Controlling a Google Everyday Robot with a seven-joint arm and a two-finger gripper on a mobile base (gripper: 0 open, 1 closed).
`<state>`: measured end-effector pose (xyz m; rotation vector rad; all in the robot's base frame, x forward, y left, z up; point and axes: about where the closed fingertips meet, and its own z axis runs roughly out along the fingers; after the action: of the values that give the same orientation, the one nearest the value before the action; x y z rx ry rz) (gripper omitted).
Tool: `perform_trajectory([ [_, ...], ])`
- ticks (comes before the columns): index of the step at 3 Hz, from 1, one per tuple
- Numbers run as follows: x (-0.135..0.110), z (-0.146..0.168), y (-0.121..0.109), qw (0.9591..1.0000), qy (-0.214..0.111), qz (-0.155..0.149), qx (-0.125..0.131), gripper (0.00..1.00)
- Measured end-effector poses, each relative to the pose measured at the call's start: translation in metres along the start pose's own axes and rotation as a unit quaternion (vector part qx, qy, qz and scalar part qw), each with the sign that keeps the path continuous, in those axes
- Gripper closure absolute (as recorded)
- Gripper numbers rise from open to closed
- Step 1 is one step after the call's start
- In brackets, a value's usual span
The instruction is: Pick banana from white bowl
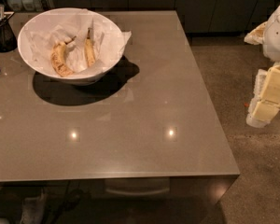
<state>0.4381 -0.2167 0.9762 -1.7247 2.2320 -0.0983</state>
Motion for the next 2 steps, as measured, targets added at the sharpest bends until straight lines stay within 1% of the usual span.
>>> perform_trajectory([
  [1, -0.0001, -0.0001, -0.0001, 1.0, 0.0, 0.0, 0.0, 0.0],
  [2, -0.0036, -0.0024, -0.003, 0.9999, -0.003, 0.009, 0.01, 0.0],
])
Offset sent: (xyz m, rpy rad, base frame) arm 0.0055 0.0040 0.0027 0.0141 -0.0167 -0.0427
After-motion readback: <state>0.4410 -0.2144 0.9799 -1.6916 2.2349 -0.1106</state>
